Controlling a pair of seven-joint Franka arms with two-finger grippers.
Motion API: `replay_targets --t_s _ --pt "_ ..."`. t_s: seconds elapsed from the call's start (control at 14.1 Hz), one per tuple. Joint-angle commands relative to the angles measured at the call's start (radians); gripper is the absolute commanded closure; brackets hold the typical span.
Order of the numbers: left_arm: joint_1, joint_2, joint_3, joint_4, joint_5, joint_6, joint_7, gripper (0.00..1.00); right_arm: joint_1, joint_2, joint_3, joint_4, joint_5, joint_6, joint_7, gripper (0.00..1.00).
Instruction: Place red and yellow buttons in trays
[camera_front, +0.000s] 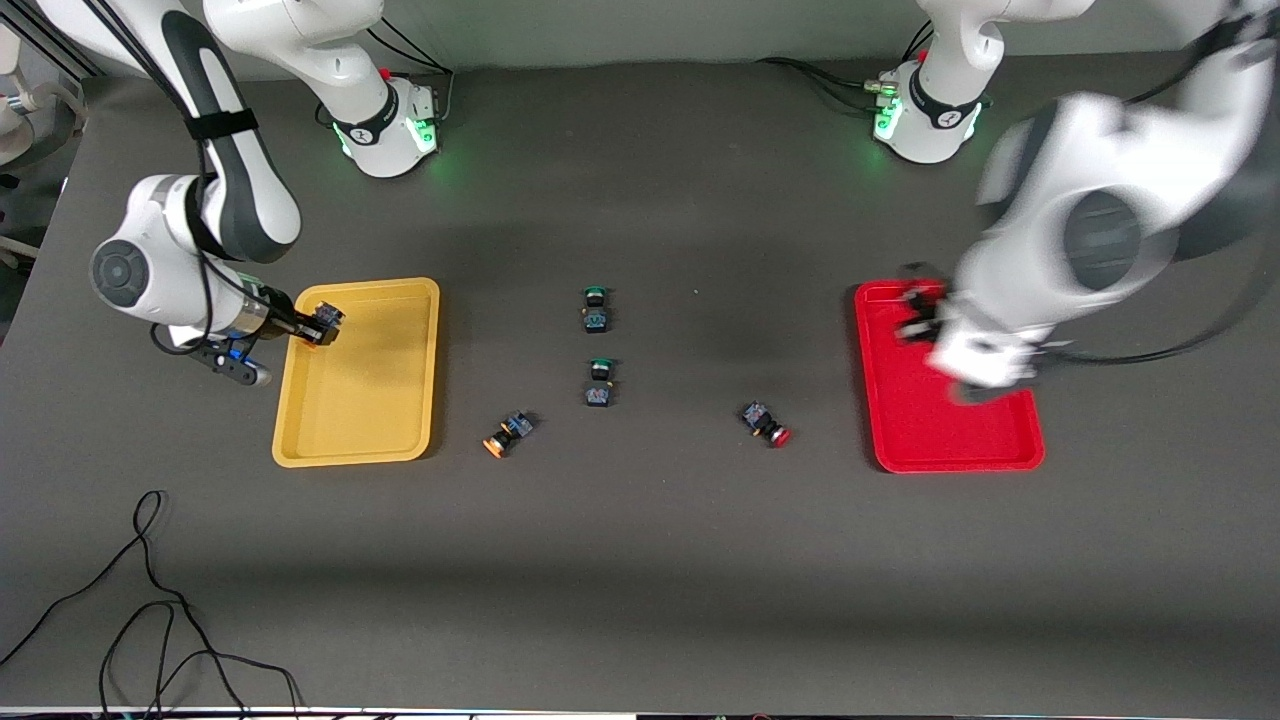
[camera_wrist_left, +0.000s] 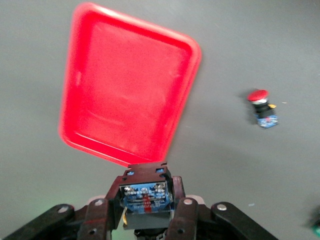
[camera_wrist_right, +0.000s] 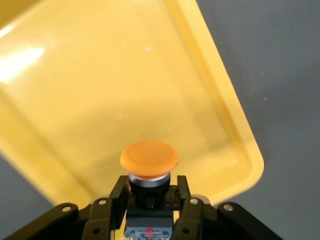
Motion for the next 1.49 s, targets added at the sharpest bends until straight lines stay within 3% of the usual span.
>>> replay_targets --t_s 0.0,0.21,0.43,0.5,0.57,0.64,0.71,0.85,0.92,0.99,1.06,1.2,1.28,1.42 --pt "-0.013 -0.172 0.087 -0.219 -0.019 0.073 0.18 1.0 0.02 0.032 -0.018 -0.091 0.059 0.16 -0.04 1.0" --pt "-0.011 -0.206 0.092 -0.374 -0.006 0.225 0.185 1.0 0.048 0.086 -0.01 -0.088 0.117 0.217 -0.044 1.0" --pt "-0.011 -0.052 0.101 -0.442 0.008 0.426 0.183 1.0 0.048 0.118 -0.003 -0.081 0.142 0.243 -0.044 0.96" --pt "-0.013 0.005 0.115 -0.448 0.008 0.478 0.183 1.0 0.048 0.121 0.009 -0.081 0.16 0.246 -0.044 0.85" --pt "-0.013 0.05 0.124 -0.469 0.007 0.541 0.182 1.0 0.048 0.124 0.019 -0.081 0.17 0.254 -0.044 0.63" --pt "-0.011 0.087 0.126 -0.509 0.004 0.631 0.182 1.0 0.048 0.126 0.019 -0.08 0.171 0.255 -0.044 0.13" --pt "-0.011 0.118 0.13 -0.561 0.004 0.728 0.182 1.0 0.048 0.125 0.019 -0.078 0.171 0.252 -0.044 0.0" --pt "-0.013 0.161 0.132 -0.61 0.004 0.81 0.182 1.0 0.049 0.109 0.02 -0.063 0.171 0.24 -0.044 0.0" --pt "-0.015 0.161 0.132 -0.623 0.004 0.81 0.182 0.87 0.049 0.097 0.025 -0.052 0.171 0.23 -0.044 0.0" --pt "-0.018 0.155 0.131 -0.63 0.004 0.804 0.179 0.32 0.049 0.092 0.032 -0.022 0.171 0.205 -0.039 0.0" --pt "-0.021 0.14 0.131 -0.632 0.004 0.781 0.173 0.01 0.049 0.091 0.045 0.029 0.171 0.165 -0.028 0.0" --pt "-0.039 0.072 0.129 -0.579 -0.009 0.648 0.162 0.0 0.048 0.104 0.091 0.162 0.171 0.079 0.013 0.0" --pt "-0.065 0.051 0.126 -0.505 -0.016 0.538 0.14 0.0 0.049 0.121 0.115 0.225 0.171 0.062 0.05 0.0" --pt "-0.131 0.078 0.108 -0.27 -0.042 0.335 0.018 0.0 0.048 0.167 0.183 0.351 0.171 0.035 0.154 0.0"
